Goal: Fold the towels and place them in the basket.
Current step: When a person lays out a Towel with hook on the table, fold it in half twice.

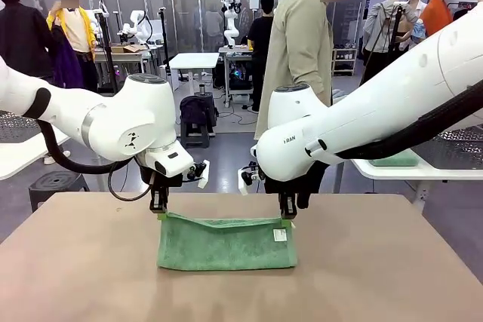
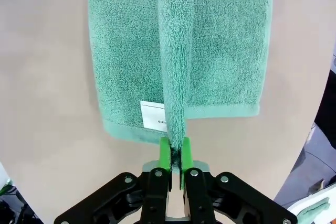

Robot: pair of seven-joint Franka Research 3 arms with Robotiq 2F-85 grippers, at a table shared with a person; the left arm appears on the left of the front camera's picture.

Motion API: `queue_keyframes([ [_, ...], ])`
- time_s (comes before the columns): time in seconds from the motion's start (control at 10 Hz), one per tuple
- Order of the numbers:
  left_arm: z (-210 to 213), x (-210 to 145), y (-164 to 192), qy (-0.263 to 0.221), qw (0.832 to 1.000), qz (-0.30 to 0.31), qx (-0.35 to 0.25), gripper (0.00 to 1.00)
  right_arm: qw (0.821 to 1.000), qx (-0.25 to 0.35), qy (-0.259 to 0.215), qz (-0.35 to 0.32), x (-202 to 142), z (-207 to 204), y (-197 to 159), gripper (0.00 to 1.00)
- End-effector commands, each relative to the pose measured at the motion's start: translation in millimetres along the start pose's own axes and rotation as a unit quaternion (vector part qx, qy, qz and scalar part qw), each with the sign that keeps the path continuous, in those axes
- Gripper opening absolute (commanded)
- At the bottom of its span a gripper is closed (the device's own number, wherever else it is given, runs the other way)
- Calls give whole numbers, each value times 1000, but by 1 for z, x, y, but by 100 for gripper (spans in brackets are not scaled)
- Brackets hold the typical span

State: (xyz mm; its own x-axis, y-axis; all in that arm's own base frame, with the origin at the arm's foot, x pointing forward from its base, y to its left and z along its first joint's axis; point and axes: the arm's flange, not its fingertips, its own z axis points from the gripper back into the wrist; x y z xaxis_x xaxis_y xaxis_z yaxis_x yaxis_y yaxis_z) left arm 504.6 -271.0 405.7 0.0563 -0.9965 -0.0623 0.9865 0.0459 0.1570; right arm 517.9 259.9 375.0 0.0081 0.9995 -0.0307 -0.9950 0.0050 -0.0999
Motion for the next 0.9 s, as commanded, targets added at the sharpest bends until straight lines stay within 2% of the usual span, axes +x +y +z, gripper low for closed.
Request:
queue_keyframes([
  [0.0,0,0,0,0,1000,0,0,7,1000,0,0,0,0,0,0,9],
  [0.2,-4,6,24,-4,1000,3,-2,7,1000,-9,-3,5,-3,-10,-29,9],
  [0.4,-6,8,38,-4,1000,-1,1,7,1000,-17,-5,23,1,-19,-43,9],
  [0.8,-30,8,69,-5,1000,-1,3,7,1000,-20,-7,10,2,-37,-64,9],
])
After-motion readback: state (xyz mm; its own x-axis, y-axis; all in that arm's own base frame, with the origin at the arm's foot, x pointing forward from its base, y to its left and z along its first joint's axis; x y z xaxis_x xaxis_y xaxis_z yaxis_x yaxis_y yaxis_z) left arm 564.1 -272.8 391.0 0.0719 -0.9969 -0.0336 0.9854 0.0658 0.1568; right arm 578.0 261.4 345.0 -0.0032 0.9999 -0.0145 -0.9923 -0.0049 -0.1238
